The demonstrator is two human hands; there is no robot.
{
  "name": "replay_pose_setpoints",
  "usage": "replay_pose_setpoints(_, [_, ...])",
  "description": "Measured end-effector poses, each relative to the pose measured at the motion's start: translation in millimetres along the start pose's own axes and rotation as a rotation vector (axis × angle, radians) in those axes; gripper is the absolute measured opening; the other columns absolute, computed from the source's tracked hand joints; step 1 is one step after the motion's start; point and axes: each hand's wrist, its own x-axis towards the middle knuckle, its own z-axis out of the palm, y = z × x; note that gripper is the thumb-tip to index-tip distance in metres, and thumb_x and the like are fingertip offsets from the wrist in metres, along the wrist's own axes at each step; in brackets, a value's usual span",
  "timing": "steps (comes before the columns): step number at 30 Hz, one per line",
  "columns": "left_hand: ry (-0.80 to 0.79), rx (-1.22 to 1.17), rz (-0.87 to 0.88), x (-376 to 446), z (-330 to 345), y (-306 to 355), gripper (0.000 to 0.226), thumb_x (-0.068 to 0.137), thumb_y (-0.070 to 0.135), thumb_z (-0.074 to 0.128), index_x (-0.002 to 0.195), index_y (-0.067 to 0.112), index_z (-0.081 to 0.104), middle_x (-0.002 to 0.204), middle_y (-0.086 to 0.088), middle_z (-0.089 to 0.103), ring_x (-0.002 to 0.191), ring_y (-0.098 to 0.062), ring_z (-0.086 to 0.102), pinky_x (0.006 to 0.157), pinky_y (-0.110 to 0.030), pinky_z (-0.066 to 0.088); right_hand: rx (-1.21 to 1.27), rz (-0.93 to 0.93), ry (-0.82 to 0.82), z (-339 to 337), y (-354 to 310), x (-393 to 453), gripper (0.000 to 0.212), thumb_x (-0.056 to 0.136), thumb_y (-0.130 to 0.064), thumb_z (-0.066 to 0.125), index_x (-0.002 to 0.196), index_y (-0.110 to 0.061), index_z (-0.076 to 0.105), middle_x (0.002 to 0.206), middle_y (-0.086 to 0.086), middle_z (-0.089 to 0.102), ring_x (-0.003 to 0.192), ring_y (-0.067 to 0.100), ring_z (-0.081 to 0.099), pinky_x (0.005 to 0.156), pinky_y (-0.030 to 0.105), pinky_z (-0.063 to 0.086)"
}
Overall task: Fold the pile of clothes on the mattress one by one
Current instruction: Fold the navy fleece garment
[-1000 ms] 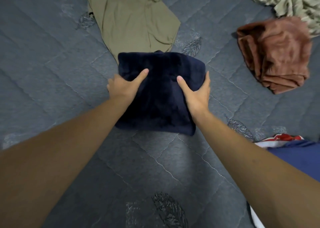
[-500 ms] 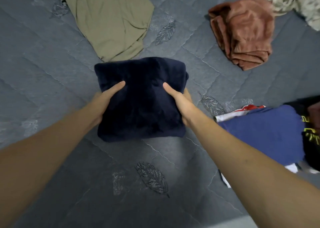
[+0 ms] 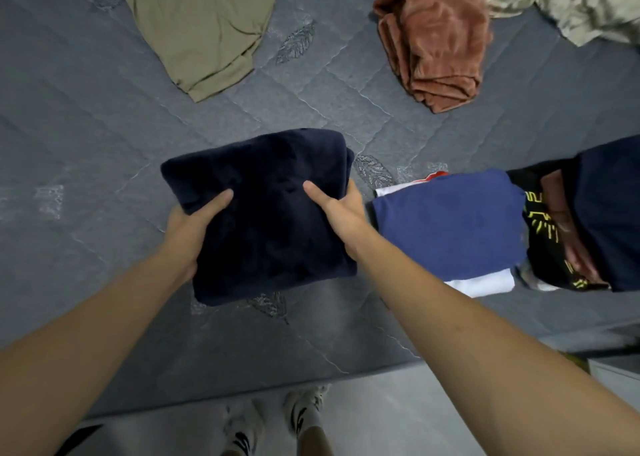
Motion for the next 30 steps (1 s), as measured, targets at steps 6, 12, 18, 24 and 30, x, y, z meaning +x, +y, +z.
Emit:
replay_pose_setpoints(6, [0.006, -0.008, 0.102, -58.5, 55.6, 14.3, 0.041, 0.085, 0.041, 0.082, 0.122, 0.028, 0.070, 0.115, 0.008, 0.077, 0.105, -0.014, 0.074, 0.094, -0.042, 0.058, -0.077, -0.082, 0.002, -57.8, -34.4, -36.1, 0.079, 0.069, -0.057, 0.088, 0.138, -0.035, 0.055, 0.123, -0.015, 0.071, 0.113, 0.011, 0.068, 0.103, 0.040, 0.056])
replay_pose_setpoints(12, [-0.087, 0.013, 0.130, -104.9, 141.8, 28.5, 0.039, 0.086, 0.039, 0.082, 0.122, 0.026, 0.071, 0.115, 0.005, 0.078, 0.106, -0.017, 0.075, 0.095, -0.043, 0.058, -0.092, -0.101, 0.104, -153.2, -63.5, -82.4, 0.080, 0.072, -0.062, 0.085, 0.141, -0.036, 0.054, 0.125, -0.017, 0.069, 0.114, 0.011, 0.067, 0.103, 0.040, 0.055])
replay_pose_setpoints(18, [-0.185, 0.007, 0.121, -120.6, 245.2, 5.7, 0.044, 0.087, 0.037, 0.082, 0.126, 0.020, 0.070, 0.118, 0.001, 0.077, 0.109, -0.020, 0.074, 0.098, -0.046, 0.058, -0.100, -0.118, 0.223, -263.1, -74.5, -92.1, 0.068, 0.078, -0.056, 0.083, 0.136, -0.034, 0.055, 0.121, -0.018, 0.069, 0.114, 0.010, 0.066, 0.100, 0.035, 0.054])
replay_pose_setpoints(24, [-0.103, 0.129, 0.097, -96.3, 324.4, -40.7, 0.056, 0.076, 0.050, 0.089, 0.123, 0.029, 0.069, 0.115, 0.008, 0.077, 0.106, -0.014, 0.073, 0.100, -0.043, 0.057, -0.477, -0.142, 0.335, -336.3, -57.0, -65.9, 0.079, 0.090, -0.058, 0.071, 0.153, -0.020, 0.041, 0.147, 0.000, 0.056, 0.137, 0.025, 0.052, 0.105, 0.032, 0.039])
replay_pose_setpoints(30, [0.135, 0.713, 0.265, -73.0, 342.1, -69.3, 0.078, 0.075, 0.058, 0.084, 0.135, 0.025, 0.046, 0.134, 0.002, 0.057, 0.127, -0.027, 0.057, 0.104, -0.041, 0.046, -1.146, -0.289, 0.493, -339.2, -18.9, -46.2, 0.098, 0.097, -0.049, 0.063, 0.165, -0.010, 0.005, 0.161, 0.020, 0.032, 0.145, 0.036, 0.037, 0.113, 0.047, 0.041])
